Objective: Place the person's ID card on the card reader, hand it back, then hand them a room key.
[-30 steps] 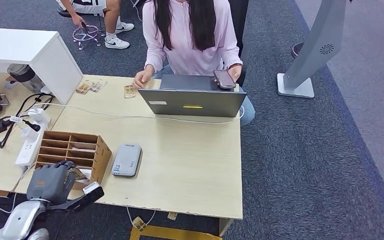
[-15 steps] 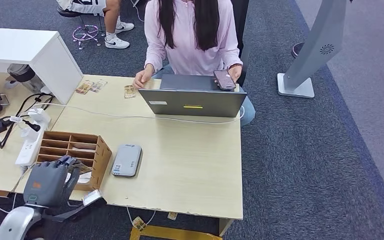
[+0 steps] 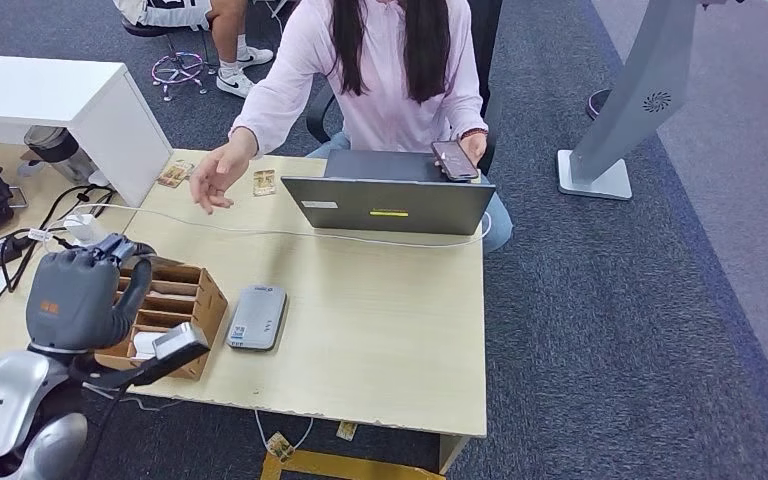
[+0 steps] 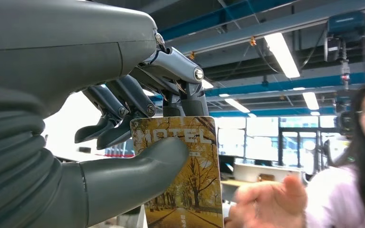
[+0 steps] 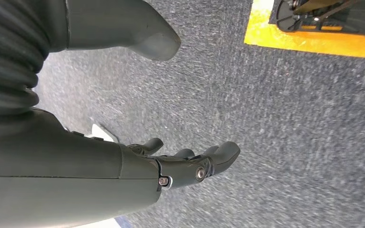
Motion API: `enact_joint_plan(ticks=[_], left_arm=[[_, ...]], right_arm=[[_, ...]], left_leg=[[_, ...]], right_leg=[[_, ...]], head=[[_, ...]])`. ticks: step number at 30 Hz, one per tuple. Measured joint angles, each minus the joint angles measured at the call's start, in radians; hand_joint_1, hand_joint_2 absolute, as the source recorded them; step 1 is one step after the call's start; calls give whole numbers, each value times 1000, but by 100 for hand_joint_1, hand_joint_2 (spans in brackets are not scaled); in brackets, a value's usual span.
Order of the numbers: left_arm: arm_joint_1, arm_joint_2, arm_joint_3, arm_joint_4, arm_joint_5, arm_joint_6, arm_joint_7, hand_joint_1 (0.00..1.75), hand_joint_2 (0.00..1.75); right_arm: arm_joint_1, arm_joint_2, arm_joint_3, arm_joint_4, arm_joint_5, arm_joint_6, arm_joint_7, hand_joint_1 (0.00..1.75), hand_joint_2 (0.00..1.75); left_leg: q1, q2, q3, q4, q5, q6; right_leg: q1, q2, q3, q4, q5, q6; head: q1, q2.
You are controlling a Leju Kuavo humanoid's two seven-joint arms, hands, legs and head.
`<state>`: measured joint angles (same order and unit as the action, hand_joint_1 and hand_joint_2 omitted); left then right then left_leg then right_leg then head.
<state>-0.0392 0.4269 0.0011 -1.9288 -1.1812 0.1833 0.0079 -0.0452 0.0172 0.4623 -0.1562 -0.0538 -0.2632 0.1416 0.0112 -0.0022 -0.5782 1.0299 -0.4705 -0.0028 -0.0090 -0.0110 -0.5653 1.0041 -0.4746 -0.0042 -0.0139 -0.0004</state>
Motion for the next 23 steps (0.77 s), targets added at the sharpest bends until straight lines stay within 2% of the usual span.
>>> enact_joint_plan(ticks=[2,8,9,10,11,13,14,15,17,20,22,23], left_arm=[[-36,0,-6,29,-3,-4,4,175,175],[-46,0,-8,39,-4,-5,5,175,175],[-74,0,-13,63,-7,-5,7,175,175],[-108,0,-19,92,-15,-6,13,175,131],[-183,0,-37,166,-39,-7,25,175,87],[-409,-5,-100,401,-82,-17,48,87,0],[-517,-9,-134,518,-93,-25,56,44,0],[-584,-14,-158,593,-87,-32,59,0,0],[-612,-19,-175,635,-75,-36,63,0,0],[-612,-25,-188,652,-57,-25,65,0,0],[-599,-27,-191,652,-34,-3,63,0,87],[-595,-27,-191,651,-28,4,62,0,116]], right_arm=[[-2,0,2,0,2,2,0,0,175],[-2,0,3,0,2,2,0,0,175],[-3,0,5,0,3,2,-1,0,175],[-3,0,8,0,6,2,-1,0,175],[-5,0,14,0,14,5,-2,0,175],[-10,0,31,0,29,13,0,0,175],[-12,0,40,0,34,17,2,0,175],[-13,0,45,0,34,19,4,0,175],[-13,0,48,0,34,19,5,0,175],[-13,0,49,0,34,19,5,0,175],[-12,0,49,0,33,19,4,0,175],[-12,0,49,0,33,19,4,0,175]], left_leg=[[0,0,-1,0,1,0],[0,0,-1,0,1,0],[0,2,-1,0,1,-1],[0,3,-1,0,2,-1],[0,3,-2,0,3,0],[0,5,-4,1,5,0],[0,5,-5,1,6,1],[0,6,-5,1,6,0],[0,8,-6,1,6,0],[0,8,-7,1,6,0],[0,8,-7,1,6,0],[0,8,-7,1,6,0]], right_leg=[[0,0,0,0,1,0],[0,0,0,0,2,-1],[0,2,-1,0,2,-1],[0,3,-2,0,3,-1],[0,3,-3,0,5,0],[0,5,-6,0,7,1],[0,5,-6,0,8,1],[0,6,-7,0,9,1],[0,8,-8,0,10,1],[0,9,-9,0,10,1],[0,9,-9,0,10,1],[0,9,-9,0,10,1]], head=[[0,0],[0,0],[0,0],[0,0],[0,0],[0,0],[0,0],[0,0],[0,0],[0,0],[0,0],[0,0]])
